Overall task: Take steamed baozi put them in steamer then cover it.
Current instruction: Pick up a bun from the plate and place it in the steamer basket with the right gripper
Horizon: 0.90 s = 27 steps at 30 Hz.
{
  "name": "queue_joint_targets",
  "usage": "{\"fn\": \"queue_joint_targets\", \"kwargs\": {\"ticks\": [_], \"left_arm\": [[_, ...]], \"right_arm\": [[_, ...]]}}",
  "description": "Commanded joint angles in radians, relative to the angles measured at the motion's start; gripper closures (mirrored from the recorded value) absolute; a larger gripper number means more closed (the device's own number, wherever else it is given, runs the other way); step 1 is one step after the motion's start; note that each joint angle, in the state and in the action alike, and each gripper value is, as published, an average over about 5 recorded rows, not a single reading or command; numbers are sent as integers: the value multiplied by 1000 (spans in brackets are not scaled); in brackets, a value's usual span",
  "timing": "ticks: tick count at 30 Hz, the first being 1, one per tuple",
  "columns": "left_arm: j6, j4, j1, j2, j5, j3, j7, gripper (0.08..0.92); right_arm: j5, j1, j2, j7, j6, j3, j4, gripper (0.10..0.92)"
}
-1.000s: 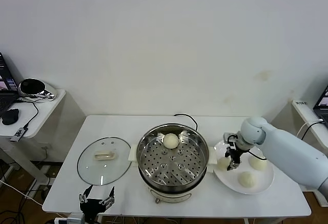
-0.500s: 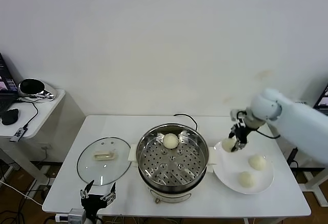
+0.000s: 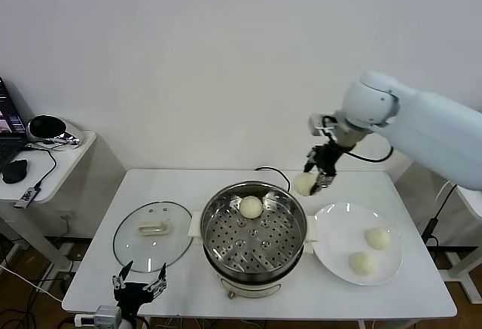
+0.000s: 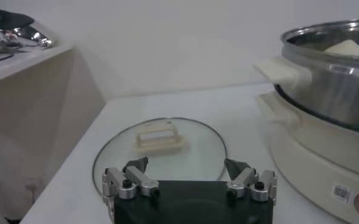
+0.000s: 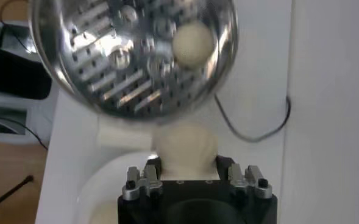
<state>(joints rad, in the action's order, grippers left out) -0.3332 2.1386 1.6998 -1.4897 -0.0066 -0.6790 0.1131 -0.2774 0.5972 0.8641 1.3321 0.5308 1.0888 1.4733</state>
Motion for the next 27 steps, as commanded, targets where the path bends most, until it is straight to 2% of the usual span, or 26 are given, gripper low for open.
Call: {"fn": "queue_joint_targets", "kwargs": {"ticks": [1,13,27], "left_arm": [[1,20,-1,0,-6,-1,-2,177],[-1,36,-5,-2,-37,-9,-3,177],[-1,23,-22,10,-83,-13,-2,177]], "right_arm": [[-84,75,195,11,39,60,-18,465],[-132,24,408,-13,122,133,-118,465],[-184,-32,530,-88,196,209,-192,465]]}}
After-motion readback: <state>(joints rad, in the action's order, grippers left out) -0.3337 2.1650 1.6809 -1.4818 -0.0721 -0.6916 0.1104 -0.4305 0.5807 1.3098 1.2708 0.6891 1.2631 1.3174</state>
